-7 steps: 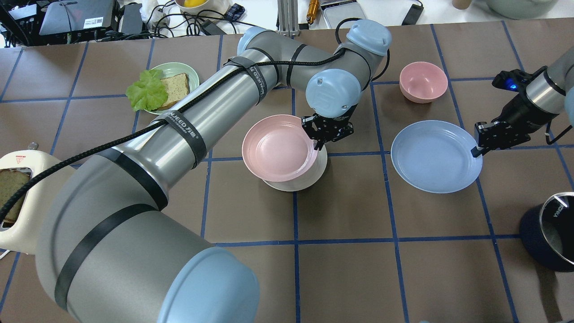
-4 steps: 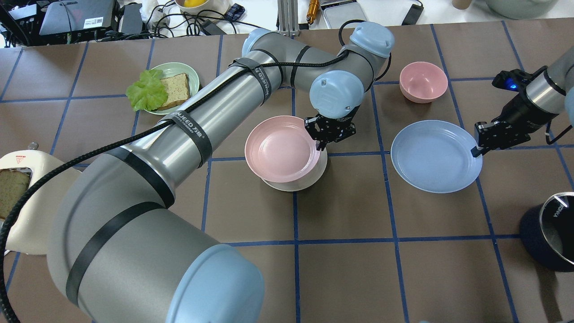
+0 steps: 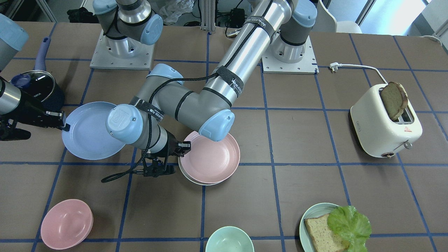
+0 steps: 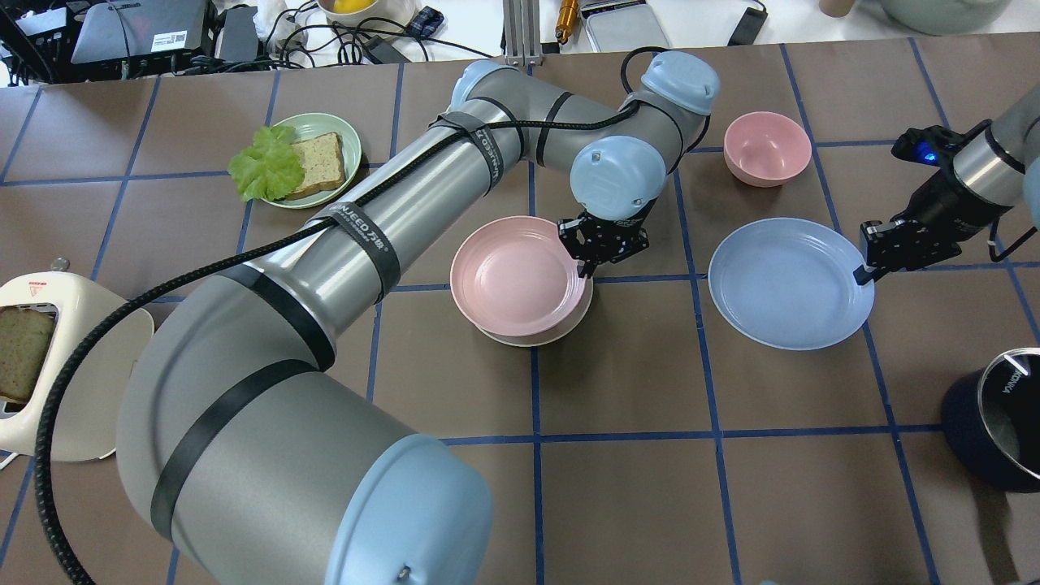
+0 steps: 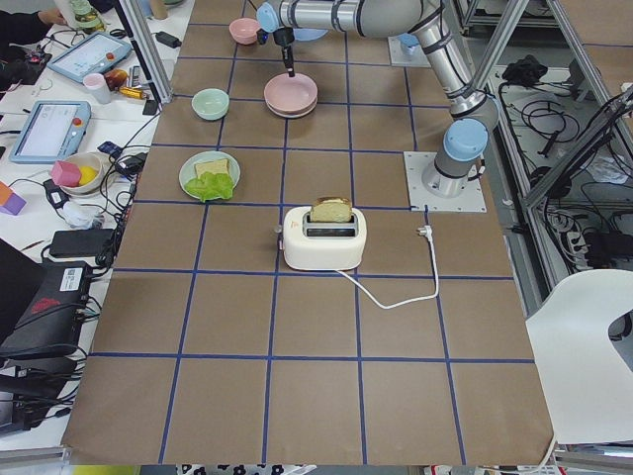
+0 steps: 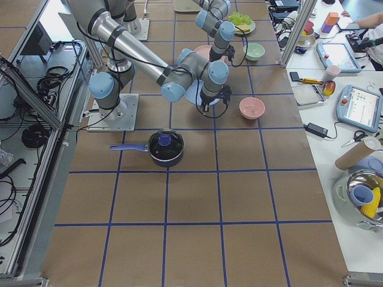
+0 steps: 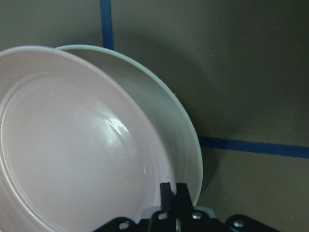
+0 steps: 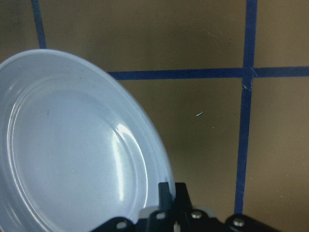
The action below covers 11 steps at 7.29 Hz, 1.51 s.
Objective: Stack three plates with pink and blue
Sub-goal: 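Lower the pink plate onto the cream plate with the left gripper, then open the left gripper and lift it off the pink plate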
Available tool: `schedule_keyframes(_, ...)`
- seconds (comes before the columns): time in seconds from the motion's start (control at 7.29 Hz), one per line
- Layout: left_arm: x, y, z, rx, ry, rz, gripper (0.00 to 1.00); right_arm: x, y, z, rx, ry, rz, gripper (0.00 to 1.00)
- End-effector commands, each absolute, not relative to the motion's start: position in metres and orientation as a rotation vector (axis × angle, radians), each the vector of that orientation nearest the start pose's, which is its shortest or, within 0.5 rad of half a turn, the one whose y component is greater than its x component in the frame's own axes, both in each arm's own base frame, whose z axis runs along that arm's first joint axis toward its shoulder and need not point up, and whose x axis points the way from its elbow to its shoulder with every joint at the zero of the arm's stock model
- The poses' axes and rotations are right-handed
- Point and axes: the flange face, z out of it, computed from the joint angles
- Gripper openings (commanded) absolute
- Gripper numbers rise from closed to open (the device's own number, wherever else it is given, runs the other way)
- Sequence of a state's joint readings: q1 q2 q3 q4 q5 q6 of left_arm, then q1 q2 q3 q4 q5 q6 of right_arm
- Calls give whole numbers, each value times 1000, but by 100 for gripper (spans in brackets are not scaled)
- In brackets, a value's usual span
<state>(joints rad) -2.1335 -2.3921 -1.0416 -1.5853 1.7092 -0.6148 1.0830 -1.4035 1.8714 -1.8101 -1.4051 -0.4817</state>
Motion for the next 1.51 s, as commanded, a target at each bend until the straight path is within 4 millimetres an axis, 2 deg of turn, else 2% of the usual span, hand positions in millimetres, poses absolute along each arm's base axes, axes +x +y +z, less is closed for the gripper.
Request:
schedule_keyframes(0.0, -506, -575, 215, -51, 2863, 262, 0, -100, -508, 286, 36, 2884, 181, 0)
schedule_keyframes(0.55, -505, -574, 207, -52, 2847, 280, 0, -100, -507, 289, 36, 2886, 176, 0)
schedule_keyframes(0.69, -504, -572, 205, -51, 2843, 287, 9, -100, -507, 289, 36, 2885, 177, 0)
schedule_keyframes(0.82, -505, -573, 206, -52, 2846, 285, 36, -100, -507, 289, 36, 2885, 177, 0)
schedule_keyframes(0.96, -505, -573, 207, -53, 2850, 284, 73, -100, -507, 288, 36, 2884, 179, 0)
schedule_keyframes(1.1, -506, -574, 210, -58, 2852, 280, 92, -100, -508, 287, 36, 2884, 181, 0)
schedule_keyframes(1.37, -502, -568, 242, -51, 2853, 276, 96, -99, -507, 289, 36, 2884, 179, 0)
